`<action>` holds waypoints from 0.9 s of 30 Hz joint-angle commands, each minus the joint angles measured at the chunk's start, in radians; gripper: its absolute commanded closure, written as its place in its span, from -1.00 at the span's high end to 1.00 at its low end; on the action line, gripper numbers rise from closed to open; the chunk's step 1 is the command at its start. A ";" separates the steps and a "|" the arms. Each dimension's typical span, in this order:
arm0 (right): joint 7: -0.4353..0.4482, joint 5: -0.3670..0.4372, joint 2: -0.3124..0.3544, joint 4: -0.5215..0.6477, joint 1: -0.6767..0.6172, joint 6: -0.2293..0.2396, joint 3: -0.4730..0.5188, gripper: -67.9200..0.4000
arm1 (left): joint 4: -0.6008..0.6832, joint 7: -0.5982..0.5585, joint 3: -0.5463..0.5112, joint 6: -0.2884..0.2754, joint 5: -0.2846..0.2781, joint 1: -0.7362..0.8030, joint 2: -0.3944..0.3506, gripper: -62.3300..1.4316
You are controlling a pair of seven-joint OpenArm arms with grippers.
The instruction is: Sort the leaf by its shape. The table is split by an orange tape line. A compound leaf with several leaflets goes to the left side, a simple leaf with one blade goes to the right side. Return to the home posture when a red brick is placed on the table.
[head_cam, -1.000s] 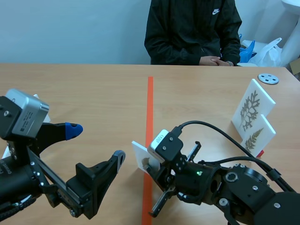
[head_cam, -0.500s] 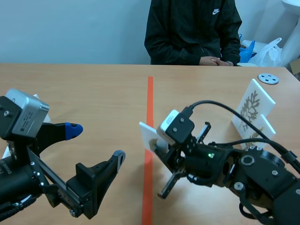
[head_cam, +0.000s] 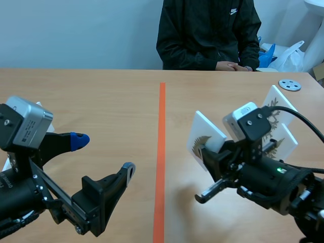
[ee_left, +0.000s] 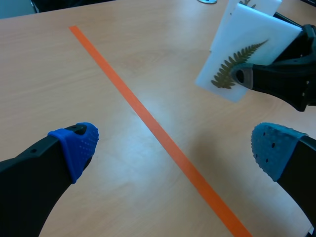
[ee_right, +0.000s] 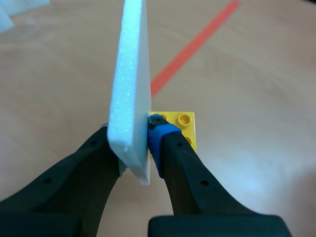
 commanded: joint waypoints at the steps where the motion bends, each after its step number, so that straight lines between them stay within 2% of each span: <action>1: 0.013 0.026 0.002 0.009 -0.003 0.000 0.030 -0.90 | 0.019 -0.013 -0.002 0.001 -0.008 0.005 0.000 1.00; 6: -0.005 0.064 0.003 0.009 -0.068 0.005 0.132 -0.88 | 0.019 -0.013 -0.002 0.001 -0.008 0.005 -0.001 1.00; 10: -0.020 0.125 0.003 0.009 -0.108 0.005 0.196 -0.88 | 0.019 -0.014 -0.002 0.001 -0.008 0.005 0.000 1.00; 16: -0.061 0.125 0.002 0.009 -0.137 -0.005 0.248 -0.88 | 0.019 -0.014 -0.002 0.001 -0.008 0.005 0.000 1.00; 23: -0.093 0.125 0.002 -0.005 -0.131 -0.112 0.283 -0.88 | 0.019 -0.014 -0.002 0.001 -0.008 0.005 0.000 1.00; 27: -0.078 0.125 0.002 -0.066 -0.102 -0.135 0.283 -0.88 | 0.019 -0.014 -0.002 0.001 -0.008 0.005 0.000 1.00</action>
